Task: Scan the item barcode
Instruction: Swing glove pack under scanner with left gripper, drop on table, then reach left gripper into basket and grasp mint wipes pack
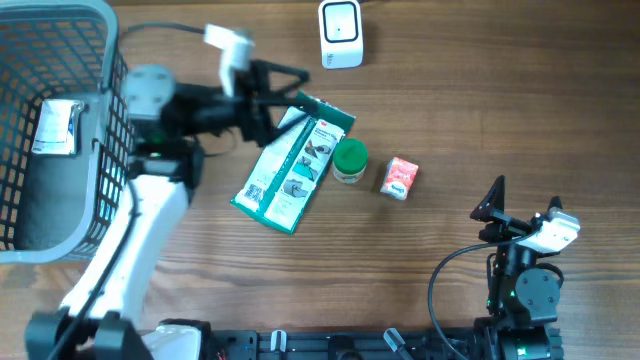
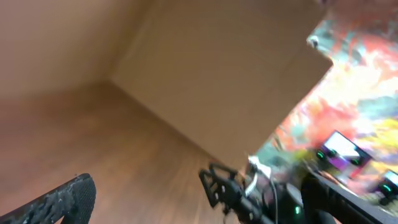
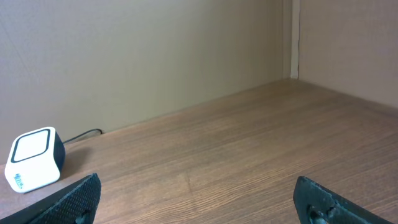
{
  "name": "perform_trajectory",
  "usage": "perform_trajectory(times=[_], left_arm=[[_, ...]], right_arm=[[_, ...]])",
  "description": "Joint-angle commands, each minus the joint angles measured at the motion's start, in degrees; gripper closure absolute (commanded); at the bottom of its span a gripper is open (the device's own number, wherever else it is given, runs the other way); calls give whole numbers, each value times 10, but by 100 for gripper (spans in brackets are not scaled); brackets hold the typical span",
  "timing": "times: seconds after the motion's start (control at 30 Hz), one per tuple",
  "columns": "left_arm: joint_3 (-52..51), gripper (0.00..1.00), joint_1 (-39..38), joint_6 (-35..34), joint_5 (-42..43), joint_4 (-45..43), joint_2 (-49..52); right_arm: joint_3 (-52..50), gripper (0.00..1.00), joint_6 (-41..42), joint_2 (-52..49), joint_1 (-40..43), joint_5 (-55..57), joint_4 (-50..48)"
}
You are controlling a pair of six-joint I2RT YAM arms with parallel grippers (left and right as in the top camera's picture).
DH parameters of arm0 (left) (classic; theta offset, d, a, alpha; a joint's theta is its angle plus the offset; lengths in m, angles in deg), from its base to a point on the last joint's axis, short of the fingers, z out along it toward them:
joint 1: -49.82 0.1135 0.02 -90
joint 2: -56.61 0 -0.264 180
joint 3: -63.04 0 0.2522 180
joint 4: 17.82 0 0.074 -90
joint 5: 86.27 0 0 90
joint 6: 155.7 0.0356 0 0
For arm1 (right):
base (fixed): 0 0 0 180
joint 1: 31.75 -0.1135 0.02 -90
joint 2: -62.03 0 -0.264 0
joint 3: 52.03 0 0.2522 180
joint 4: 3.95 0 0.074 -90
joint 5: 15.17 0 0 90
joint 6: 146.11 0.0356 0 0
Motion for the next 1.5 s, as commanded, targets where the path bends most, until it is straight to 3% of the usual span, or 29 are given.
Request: perform_trajectory(times=[0.0, 0.27, 0.37, 0.47, 0.67, 0.77, 0.93, 0.97, 1.23, 1.47], left_arm=[[33, 0, 83, -67, 5, -2, -38], [76, 0, 322, -183, -36, 0, -48], [103, 1, 363, -205, -43, 2, -48], [155, 0, 393, -213, -76, 61, -48], [313, 0, 404, -203, -258, 416, -48], [402, 1, 404, -134, -444, 660, -47], [411, 0, 404, -120, -758, 849, -33], [411, 0, 404, -120, -786, 864, -25], [411, 0, 404, -95, -801, 887, 75], [411, 0, 404, -93, -749, 997, 210]], right_arm=[[1, 0, -2, 3, 2, -2, -3], [1, 0, -2, 3, 2, -2, -3], [1, 0, -2, 3, 2, -2, -3], [1, 0, -2, 3, 2, -2, -3], [1, 0, -2, 3, 2, -2, -3], [1, 1, -2, 3, 2, -2, -3], [1, 0, -2, 3, 2, -2, -3], [1, 0, -2, 3, 2, -2, -3], [1, 0, -2, 3, 2, -2, -3], [1, 0, -2, 3, 2, -2, -3]])
